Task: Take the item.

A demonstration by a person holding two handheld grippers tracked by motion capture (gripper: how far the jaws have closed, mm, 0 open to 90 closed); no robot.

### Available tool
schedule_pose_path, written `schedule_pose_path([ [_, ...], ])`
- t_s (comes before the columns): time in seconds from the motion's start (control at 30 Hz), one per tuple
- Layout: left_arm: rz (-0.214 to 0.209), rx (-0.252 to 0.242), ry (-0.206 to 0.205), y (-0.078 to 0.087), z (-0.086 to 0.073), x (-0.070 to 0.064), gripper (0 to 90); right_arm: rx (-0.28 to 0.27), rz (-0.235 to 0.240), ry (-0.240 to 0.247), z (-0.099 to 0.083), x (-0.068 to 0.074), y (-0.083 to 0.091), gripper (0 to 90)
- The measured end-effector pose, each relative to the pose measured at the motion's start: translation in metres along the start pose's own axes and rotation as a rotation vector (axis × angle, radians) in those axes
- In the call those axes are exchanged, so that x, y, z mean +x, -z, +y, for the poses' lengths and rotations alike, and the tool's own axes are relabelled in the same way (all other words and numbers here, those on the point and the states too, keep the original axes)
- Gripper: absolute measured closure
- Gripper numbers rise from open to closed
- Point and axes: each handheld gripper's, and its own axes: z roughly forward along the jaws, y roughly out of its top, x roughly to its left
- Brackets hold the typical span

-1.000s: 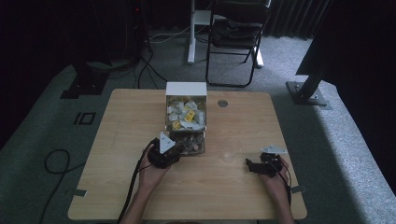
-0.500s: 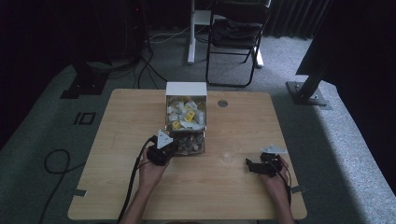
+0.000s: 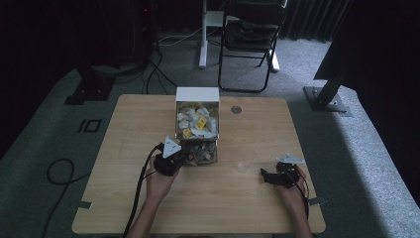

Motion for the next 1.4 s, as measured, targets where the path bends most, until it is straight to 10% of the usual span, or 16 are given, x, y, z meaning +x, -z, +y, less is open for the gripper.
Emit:
schedule_pose_path([
  [1.4,-0.097,-0.021,-0.037,0.012,0.021,-0.013,90.0,-0.001,0.000,-0.002,0.000,0.000,0.000,13.4],
])
